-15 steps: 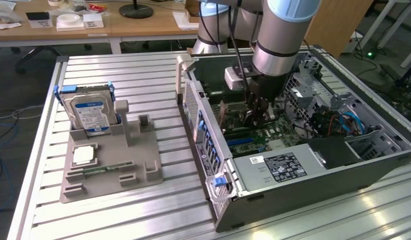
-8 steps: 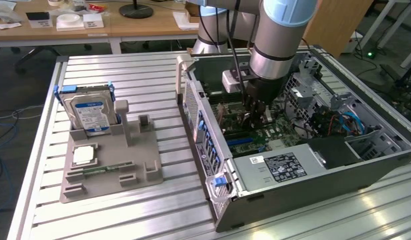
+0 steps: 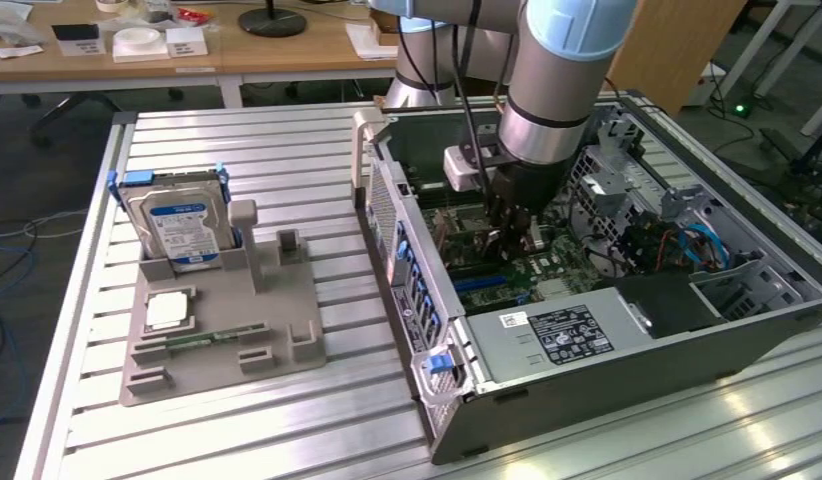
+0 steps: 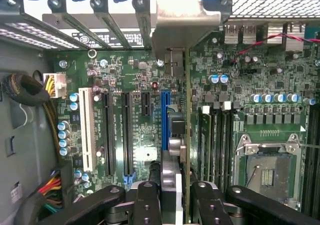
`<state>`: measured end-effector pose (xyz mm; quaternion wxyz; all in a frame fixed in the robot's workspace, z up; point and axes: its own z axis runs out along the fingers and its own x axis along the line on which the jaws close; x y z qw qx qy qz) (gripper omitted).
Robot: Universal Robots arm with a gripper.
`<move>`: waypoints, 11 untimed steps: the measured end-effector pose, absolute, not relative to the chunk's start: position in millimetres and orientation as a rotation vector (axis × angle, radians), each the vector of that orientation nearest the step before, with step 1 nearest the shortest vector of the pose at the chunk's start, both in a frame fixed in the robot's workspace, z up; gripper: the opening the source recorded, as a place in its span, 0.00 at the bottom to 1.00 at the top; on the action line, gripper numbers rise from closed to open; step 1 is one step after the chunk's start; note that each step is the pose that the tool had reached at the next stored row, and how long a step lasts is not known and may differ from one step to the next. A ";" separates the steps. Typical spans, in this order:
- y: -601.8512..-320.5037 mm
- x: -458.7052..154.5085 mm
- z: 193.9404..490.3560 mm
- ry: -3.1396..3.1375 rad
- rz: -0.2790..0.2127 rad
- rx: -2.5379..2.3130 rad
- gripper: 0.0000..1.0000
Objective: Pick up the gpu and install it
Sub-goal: 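Insert the gpu into the slot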
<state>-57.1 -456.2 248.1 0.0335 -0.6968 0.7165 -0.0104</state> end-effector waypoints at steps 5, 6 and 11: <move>-456.4 -59.4 244.6 2.204 -0.032 -2.143 0.28; -456.8 -59.4 243.8 2.204 -0.032 -2.143 0.28; -458.1 -59.7 241.4 2.204 -0.032 -2.143 0.28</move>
